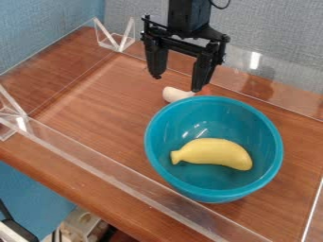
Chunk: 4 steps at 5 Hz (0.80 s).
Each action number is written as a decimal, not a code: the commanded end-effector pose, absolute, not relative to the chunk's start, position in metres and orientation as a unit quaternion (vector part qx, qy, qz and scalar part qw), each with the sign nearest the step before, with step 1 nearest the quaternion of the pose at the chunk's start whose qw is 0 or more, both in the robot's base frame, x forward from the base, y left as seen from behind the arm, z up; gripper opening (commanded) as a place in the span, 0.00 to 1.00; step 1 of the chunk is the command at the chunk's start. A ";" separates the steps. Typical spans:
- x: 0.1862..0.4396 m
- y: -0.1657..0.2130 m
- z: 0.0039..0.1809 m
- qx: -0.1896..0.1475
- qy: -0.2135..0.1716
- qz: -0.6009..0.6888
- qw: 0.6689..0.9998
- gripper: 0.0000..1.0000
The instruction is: Remove the yellow object from the blue bowl and put it on the table
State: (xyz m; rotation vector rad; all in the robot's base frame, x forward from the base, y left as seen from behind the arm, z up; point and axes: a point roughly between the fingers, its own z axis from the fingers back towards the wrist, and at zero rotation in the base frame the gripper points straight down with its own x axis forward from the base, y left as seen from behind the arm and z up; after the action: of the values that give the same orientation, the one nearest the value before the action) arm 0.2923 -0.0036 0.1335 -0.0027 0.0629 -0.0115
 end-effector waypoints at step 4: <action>0.262 -0.064 0.109 0.003 0.042 -0.467 0.883 1.00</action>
State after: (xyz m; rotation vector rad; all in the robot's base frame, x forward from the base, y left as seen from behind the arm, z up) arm 0.2593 -0.0620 0.0930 -0.0130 0.1491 -0.9526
